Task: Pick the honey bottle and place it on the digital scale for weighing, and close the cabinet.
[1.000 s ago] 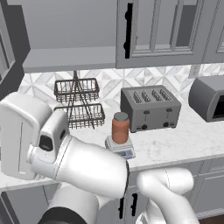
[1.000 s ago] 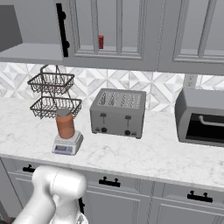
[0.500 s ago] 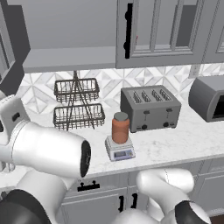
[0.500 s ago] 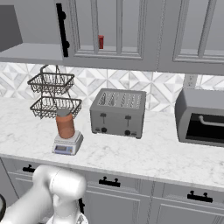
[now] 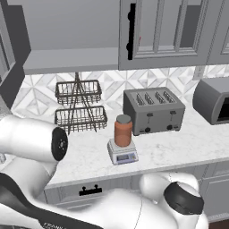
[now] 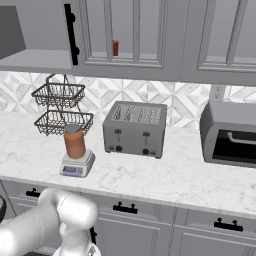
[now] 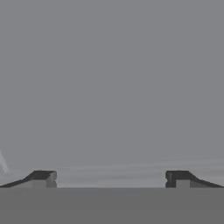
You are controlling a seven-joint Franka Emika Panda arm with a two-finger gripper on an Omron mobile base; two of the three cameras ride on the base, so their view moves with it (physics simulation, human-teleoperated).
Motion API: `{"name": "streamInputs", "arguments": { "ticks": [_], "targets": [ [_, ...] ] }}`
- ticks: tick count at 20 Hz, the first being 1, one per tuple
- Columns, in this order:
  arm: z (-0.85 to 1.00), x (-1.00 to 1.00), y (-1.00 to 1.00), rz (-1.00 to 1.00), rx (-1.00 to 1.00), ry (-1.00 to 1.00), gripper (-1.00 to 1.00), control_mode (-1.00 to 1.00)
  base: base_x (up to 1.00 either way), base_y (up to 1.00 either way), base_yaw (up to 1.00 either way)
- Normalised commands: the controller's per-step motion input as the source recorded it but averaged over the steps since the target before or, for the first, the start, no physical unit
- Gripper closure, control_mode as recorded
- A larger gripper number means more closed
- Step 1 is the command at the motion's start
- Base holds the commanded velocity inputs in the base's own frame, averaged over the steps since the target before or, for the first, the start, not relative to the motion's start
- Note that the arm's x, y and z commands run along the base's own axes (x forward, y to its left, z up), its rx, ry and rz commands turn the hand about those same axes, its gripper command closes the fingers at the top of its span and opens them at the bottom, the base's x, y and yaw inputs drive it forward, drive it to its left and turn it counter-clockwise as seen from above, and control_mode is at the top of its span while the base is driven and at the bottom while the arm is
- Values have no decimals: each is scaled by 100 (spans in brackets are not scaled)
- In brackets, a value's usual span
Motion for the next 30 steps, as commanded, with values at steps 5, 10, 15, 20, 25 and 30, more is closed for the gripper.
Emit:
{"name": "streamInputs", "arguments": {
  "ticks": [5,10,15,20,25,30],
  "targets": [
    [-31,91,11,-5,-5,2,-100,-100,0,0,0],
    [-17,82,-6,-8,-2,2,-100,-100,0,0,0],
    [-6,72,-70,-14,0,1,-100,-100,0,0,0],
    [-2,78,-98,-16,4,0,-100,-100,0,0,0],
    [0,73,-100,-17,11,0,-100,-100,0,0,0],
    [0,94,-100,-15,12,3,-100,-100,0,0,0]
  ]
}}
